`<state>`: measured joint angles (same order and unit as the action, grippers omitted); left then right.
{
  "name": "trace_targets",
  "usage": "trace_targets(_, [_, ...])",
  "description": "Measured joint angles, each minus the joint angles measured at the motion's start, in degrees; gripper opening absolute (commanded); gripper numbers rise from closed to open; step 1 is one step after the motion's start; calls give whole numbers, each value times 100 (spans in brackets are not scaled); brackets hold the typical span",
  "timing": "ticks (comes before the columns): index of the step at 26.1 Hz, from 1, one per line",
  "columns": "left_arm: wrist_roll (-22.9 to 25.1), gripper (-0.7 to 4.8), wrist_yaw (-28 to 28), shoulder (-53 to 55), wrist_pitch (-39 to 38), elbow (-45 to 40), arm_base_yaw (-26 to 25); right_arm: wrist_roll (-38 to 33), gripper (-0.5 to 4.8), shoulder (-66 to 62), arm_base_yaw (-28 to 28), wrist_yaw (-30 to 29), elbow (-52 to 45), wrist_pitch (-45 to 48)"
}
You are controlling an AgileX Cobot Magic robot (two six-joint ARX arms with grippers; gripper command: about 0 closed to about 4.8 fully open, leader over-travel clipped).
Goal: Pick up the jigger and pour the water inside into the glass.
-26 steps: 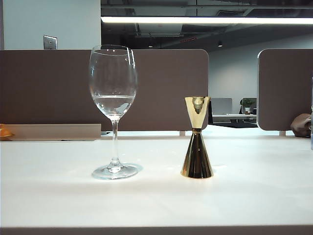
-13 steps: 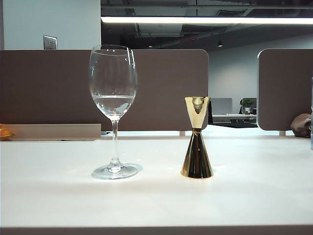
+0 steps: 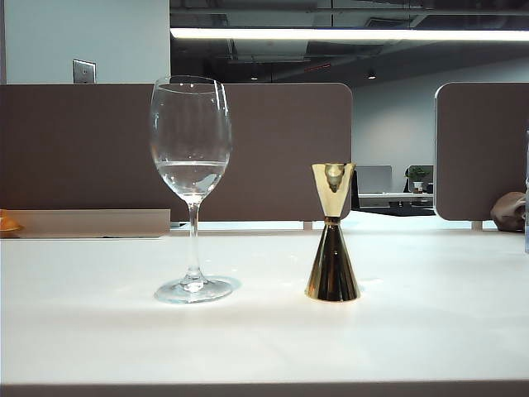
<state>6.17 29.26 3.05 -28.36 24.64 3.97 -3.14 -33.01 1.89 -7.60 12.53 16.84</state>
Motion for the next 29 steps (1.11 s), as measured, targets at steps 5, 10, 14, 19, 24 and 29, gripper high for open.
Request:
trace_targets(5, [334, 23, -901, -267, 490, -656, -7, 0, 4, 4, 0, 0, 0, 0])
trace_targets(10, [229, 23, -1834, -273, 940, -994, -20, -2, 3, 4, 0, 2, 0, -24])
trace_targets(14, [168, 23, -2575, -278, 1384, -1309, -37, 0, 4, 4, 0, 2, 0, -125])
trace_targets(19, [-85, 23, -2839, -273, 1703, -1755, -37, 0, 3, 4, 0, 2, 0, -136])
trace_targets(24, [-306, 23, -2841, -275, 1794, -2037, -39, 0, 4, 4, 0, 2, 0, -136])
trace_targets(29, [-321, 23, -2844, -275, 1856, -2286, -258, 0, 4, 4, 0, 2, 0, -136])
